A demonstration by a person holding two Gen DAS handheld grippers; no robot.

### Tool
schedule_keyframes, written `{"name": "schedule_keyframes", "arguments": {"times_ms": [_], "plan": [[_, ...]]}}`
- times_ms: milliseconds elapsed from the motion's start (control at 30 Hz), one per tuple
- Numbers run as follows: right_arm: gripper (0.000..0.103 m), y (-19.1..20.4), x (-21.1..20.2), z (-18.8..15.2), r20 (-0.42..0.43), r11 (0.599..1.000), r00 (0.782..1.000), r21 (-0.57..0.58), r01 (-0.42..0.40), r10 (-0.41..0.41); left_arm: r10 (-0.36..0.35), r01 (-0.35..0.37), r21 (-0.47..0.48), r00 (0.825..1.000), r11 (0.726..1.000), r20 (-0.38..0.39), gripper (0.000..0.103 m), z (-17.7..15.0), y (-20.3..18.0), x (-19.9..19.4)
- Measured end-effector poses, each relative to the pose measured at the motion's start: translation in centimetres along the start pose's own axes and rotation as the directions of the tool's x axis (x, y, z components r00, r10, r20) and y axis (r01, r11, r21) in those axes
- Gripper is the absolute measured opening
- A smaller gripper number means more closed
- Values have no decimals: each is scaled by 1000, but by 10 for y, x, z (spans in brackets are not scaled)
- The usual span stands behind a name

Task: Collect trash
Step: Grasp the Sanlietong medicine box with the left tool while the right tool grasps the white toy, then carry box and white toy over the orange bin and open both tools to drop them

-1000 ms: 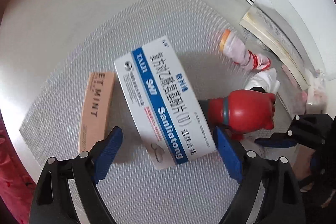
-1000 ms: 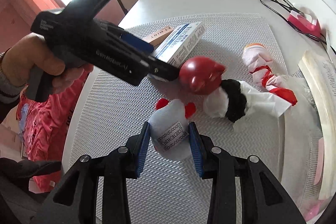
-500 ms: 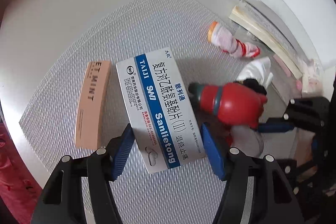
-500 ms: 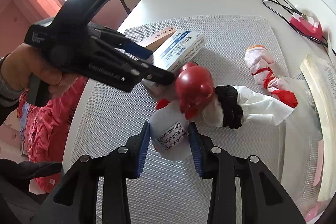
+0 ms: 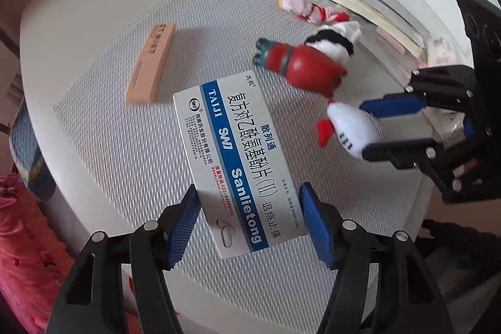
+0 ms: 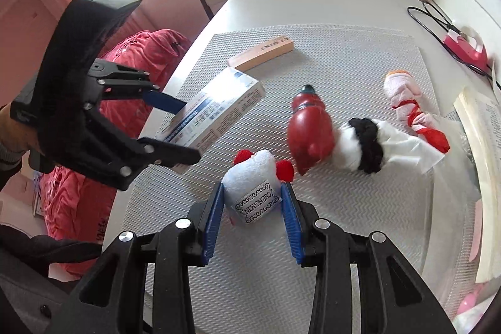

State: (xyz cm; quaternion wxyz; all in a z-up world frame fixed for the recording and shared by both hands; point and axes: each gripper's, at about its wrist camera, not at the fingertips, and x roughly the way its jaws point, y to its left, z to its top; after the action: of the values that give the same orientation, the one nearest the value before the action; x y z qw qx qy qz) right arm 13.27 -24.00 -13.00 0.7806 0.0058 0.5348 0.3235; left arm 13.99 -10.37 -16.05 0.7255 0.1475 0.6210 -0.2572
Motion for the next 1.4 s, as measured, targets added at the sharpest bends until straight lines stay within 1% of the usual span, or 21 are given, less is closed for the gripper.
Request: {"name": "schedule_keyframes", "arguments": {"times_ms": [167,233,367,433,567,633,667,767,933,967,1033,1200,1300,1367,1400], "plan": [[37,18,-7,-1,2,999,1000,-31,-27,27,16,-15,-22,1000,1000,11,65,-37,-1,-19],[37,28,-9,-2,4,998,999,-51,-38,38,25,-25,-35,999,999,22,65,-45,-5,-24],[37,44,-10,0,-2,993,998,-99,-62,62,46,-42,-87,998,995,42,65,-67,-1,-41],[37,55,-9,4,-8,990,997,-123,-74,73,62,-56,-116,997,992,50,65,-85,4,-54],[37,87,-4,13,-22,975,994,-192,-110,108,100,-87,-187,993,978,64,65,-104,9,-63],[37,107,3,20,-33,962,991,-235,-136,132,123,-104,-227,990,968,68,65,-120,17,-70],[37,113,5,21,-38,958,990,-248,-144,139,129,-108,-249,989,962,69,65,-137,26,-80],[37,145,19,31,-65,934,983,-306,-183,171,155,-127,-315,986,940,66,65,-167,43,-91],[37,199,48,44,-120,890,968,-383,-248,218,183,-147,-417,982,897,48,65,-214,68,-97],[37,215,59,48,-139,876,964,-403,-265,228,187,-150,-435,981,888,44,65,-222,74,-98],[37,233,70,49,-163,860,957,-422,-288,241,191,-153,-470,981,869,34,65,-240,86,-99],[37,291,117,59,-238,818,937,-464,-341,255,192,-155,-545,981,824,11,65,-284,120,-100],[37,319,147,65,-276,798,926,-479,-365,258,182,-146,-576,983,804,4,65,-307,144,-95],[37,333,168,66,-295,797,925,-484,-362,242,175,-139,-592,985,794,2,65,-320,163,-86],[37,341,189,69,-315,799,920,-476,-367,235,165,-127,-600,986,790,9,65,-326,172,-80]]}}
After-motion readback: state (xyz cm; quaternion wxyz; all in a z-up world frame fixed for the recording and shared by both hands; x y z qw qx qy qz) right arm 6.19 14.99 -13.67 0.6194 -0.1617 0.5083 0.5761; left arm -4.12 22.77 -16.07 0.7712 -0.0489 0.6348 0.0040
